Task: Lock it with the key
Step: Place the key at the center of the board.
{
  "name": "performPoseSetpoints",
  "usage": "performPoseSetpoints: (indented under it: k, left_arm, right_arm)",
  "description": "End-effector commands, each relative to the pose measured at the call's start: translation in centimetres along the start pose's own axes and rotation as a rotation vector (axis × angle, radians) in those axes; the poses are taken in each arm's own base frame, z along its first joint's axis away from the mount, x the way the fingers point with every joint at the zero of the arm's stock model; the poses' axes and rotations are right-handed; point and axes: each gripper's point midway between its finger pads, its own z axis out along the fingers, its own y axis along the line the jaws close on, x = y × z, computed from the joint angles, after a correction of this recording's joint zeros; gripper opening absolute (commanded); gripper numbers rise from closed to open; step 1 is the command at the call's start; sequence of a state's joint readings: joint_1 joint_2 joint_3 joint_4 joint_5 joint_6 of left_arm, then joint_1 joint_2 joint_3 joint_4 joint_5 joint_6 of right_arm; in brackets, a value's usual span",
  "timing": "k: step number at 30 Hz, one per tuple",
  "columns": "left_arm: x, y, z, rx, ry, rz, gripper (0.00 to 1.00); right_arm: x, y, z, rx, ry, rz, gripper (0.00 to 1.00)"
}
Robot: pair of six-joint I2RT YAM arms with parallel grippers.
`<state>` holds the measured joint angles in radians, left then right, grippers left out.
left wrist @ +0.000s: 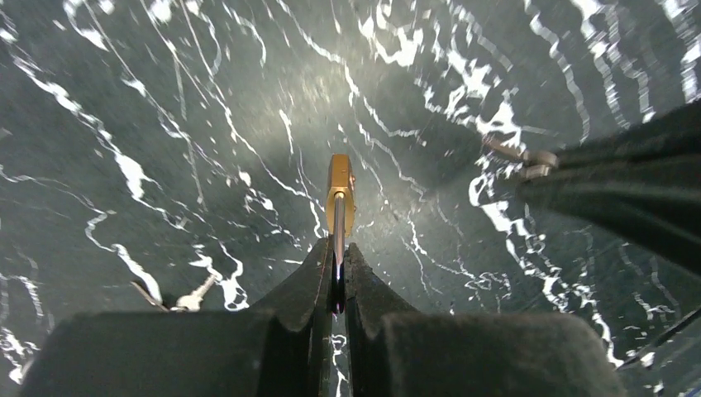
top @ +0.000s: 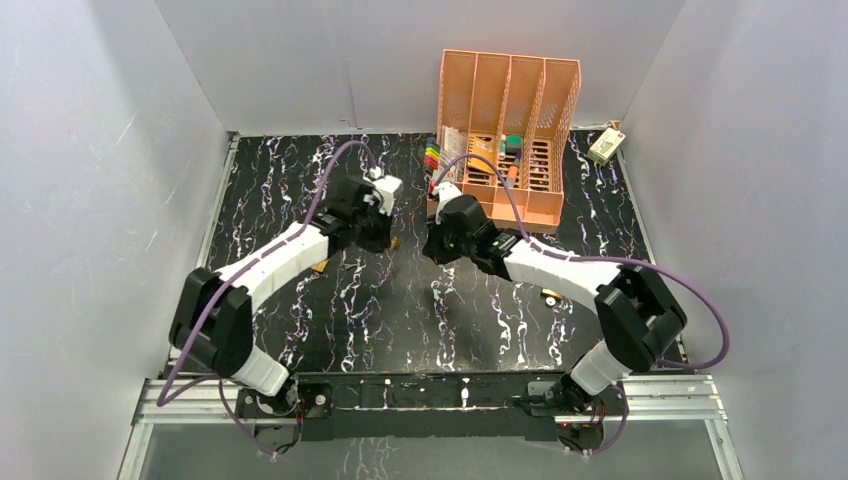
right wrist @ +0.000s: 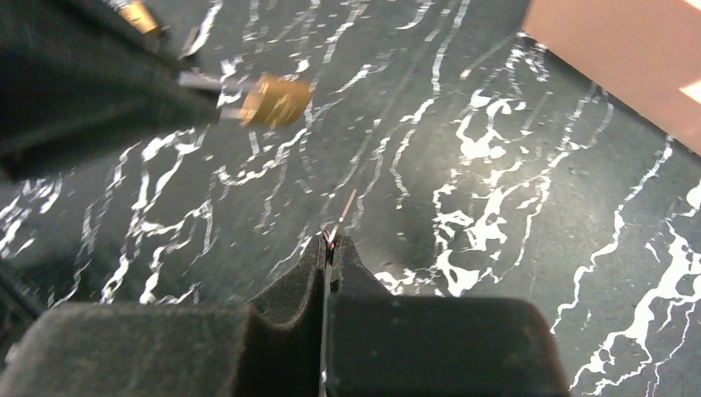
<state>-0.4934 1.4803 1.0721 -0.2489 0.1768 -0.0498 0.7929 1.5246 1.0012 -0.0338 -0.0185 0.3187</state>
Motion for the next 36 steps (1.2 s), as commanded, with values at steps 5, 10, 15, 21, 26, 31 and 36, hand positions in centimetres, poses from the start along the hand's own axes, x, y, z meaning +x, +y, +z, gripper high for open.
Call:
performPoseSetpoints:
  k: [5, 10, 15, 21, 26, 31, 36]
  left_arm:
    - [3.3, 1.2, 1.9, -0.168, 0.175, -0.004, 0.00]
    - [4.0, 0.9, 2.6, -0.178, 0.234, -0.005, 0.00]
    - [4.0, 0.7, 3.0, -0.194, 0.256, -0.004, 0.00]
    - [4.1, 0.5, 3.2, -0.201, 0.286, 0.003, 0.00]
    - [4.1, 0.0, 3.0, -0.179, 0.278, -0.011, 0.00]
    - [4.6, -1.7, 3.3, -0.058, 0.261, -0.021, 0.00]
    - [5.0, -2.1, 3.6, 0.065, 0.245, -0.077, 0.00]
  right_arm:
    - [-0.6, -0.9, 4.1, 0.055, -0.091, 0.175, 0.00]
    - [1.8, -1.0, 6.2, 0.053, -0.059, 0.225, 0.00]
    - [2.5, -0.1, 7.5, 0.049, -0.045, 0.232, 0.00]
    - [3.1, 1.3, 8.9, 0.017, -0.033, 0.248, 0.00]
    - [3.5, 1.5, 9.2, 0.009, -0.024, 0.270, 0.00]
    - [3.5, 1.3, 8.8, 0.015, -0.027, 0.270, 0.00]
    - [4.1, 0.9, 7.8, 0.033, -0.041, 0.304, 0.00]
